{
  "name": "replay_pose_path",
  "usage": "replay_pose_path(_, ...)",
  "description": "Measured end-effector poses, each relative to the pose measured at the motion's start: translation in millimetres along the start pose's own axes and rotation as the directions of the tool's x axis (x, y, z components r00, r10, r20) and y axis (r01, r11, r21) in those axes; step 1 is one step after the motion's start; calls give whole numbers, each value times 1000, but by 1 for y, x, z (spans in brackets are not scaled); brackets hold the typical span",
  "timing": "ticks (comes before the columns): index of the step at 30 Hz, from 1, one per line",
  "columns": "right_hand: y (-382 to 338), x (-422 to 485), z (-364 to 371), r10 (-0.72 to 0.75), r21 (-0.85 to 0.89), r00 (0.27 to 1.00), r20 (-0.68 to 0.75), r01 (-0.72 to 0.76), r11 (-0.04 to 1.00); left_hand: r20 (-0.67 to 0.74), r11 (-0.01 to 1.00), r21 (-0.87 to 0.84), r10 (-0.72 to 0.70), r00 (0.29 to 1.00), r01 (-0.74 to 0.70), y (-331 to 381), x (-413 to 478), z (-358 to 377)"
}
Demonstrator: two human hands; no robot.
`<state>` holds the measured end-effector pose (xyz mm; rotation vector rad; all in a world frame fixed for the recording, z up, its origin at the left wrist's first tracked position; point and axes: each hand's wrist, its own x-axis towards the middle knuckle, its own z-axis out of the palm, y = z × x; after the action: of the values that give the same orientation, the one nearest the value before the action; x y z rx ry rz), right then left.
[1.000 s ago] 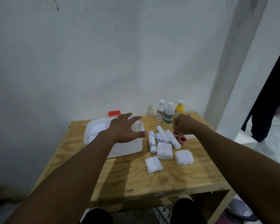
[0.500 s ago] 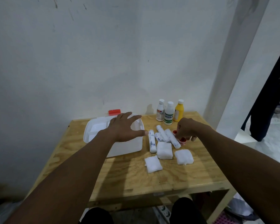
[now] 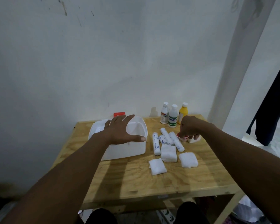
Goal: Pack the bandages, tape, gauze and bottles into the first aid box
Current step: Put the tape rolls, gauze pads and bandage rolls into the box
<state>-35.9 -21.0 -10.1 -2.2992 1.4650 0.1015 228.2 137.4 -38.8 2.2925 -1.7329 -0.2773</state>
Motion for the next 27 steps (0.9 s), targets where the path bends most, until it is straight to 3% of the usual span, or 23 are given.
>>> replay_pose_path(7,-44,2,3,-161,46,973,-164,171,984,46,1000,5,-7,999,6,-31,-22,-28)
replay_pose_path(10,-69,4,7,-241,155,928,-282,292,944,55,1000,-10,-28,998,29,-49,-39,-40)
replay_pose_path(14,-114,-2,7,-359,246,837,-413,482,841,93,976,-182,-107,990,123,-87,-50,-41)
replay_pose_path(20,-186,-17,23,-593,155,773,-224,629,762,17,939,-342,-26,1000,30,-90,-61,-25)
replay_pose_path(27,-219,-9,56,-613,-78,772,-168,610,789,-59,909,-417,-46,997,18,-99,-58,-10)
